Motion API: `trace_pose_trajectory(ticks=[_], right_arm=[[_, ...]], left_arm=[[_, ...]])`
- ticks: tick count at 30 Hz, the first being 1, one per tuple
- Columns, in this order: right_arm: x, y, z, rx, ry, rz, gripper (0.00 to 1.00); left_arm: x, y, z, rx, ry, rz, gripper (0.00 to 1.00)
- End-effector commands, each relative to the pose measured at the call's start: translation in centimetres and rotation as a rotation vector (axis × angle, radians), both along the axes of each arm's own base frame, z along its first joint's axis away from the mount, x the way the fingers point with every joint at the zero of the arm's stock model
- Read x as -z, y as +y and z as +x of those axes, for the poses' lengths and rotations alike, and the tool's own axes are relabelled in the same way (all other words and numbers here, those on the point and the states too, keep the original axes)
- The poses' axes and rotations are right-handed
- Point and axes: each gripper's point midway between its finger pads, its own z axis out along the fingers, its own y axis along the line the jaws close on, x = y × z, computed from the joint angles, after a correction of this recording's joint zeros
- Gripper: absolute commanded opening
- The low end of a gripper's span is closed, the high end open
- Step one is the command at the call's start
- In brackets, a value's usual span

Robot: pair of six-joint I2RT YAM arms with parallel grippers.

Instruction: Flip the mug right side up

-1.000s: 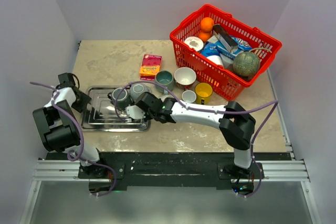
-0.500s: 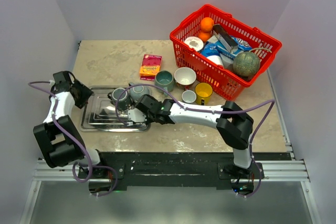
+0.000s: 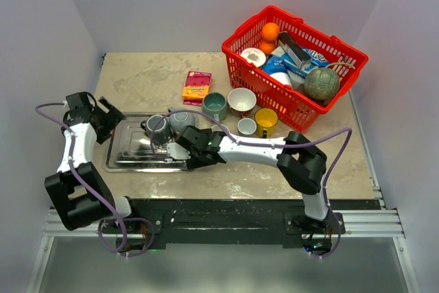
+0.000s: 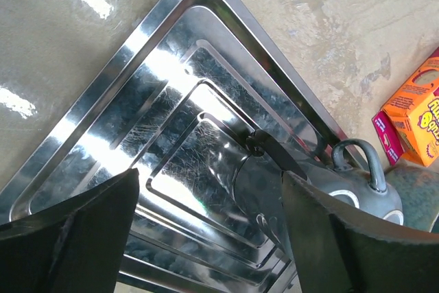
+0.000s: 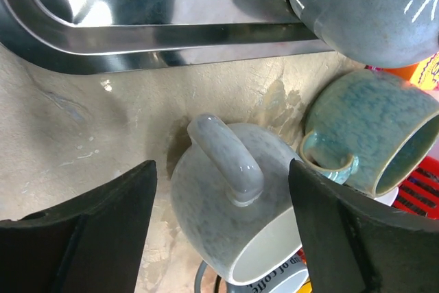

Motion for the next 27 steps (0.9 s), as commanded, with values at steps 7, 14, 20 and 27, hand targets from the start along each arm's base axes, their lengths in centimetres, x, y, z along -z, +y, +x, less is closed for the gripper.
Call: trace_pose_trajectory(ticks=[7, 14, 20, 27], right_arm=[[-5.8, 0.3, -1.3, 0.198, 0.063, 0.240, 0.99], [-13.5, -2.3, 0.1, 0.594, -0.028, 0.796, 0.99], [-12.6, -5.3, -1.8, 0.858, 0.090, 0.958, 0.95], [-6.5, -7.4, -5.4, 1.002, 0.264, 0.962, 0.81]], left_arm=[[-4.5, 0.0, 0.7, 0.085, -0.123, 0.077, 0.99], [-6.4, -0.4, 0.6, 0.101, -0.201, 0.101, 0.99], [-6.5, -2.8, 0.4, 0.206, -0.221, 0.052, 0.99], [-2.8, -7.5, -2.0, 0.291, -0.090, 0.022, 0.99]])
